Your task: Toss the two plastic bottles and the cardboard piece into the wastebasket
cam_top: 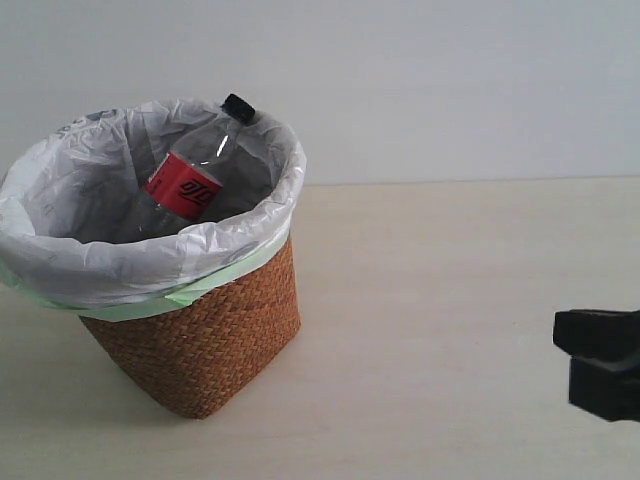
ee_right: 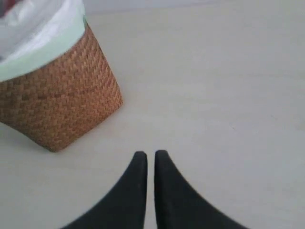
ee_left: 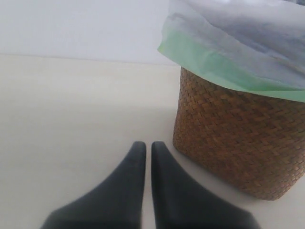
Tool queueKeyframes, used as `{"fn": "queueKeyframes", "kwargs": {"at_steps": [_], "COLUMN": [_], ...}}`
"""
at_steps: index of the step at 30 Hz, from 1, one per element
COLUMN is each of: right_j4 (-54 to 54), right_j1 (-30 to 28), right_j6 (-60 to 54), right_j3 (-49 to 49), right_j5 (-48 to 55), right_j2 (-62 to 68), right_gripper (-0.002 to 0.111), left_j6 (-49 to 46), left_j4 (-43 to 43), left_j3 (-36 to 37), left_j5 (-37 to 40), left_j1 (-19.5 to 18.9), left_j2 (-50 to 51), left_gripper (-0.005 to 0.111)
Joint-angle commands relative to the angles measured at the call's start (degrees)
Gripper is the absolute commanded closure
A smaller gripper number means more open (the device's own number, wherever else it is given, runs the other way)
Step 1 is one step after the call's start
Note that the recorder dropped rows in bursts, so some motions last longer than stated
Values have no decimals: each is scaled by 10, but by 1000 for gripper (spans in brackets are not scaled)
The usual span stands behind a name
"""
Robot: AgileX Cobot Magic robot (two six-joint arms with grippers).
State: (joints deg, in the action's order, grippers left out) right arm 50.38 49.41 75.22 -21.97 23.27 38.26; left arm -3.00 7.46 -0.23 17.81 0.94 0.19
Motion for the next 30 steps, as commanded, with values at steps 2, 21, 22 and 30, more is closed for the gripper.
{"fn": "queueKeyframes", "kwargs": {"at_steps": [2, 21, 22, 30], "right_j4": [-2, -6, -6, -10], "right_j1": [-123, -329, -329, -329], "right_j6": [-58, -58, -58, -35], "right_j3": [63, 166, 166, 169], "right_j5": [-164, -320, -320, -355], "right_j2": [-92, -383, -383, -383], "right_gripper": [107, 107, 107, 107], "left_j6": [5, 5, 5, 5], "left_j4": [-2, -2, -2, -2], "left_j3": [2, 2, 2, 2], "left_j5": [-1, -1, -1, -1], "left_j1": [0, 0, 0, 0], "left_j2": [-2, -2, -2, -2], "left_gripper": [103, 103, 103, 103]}}
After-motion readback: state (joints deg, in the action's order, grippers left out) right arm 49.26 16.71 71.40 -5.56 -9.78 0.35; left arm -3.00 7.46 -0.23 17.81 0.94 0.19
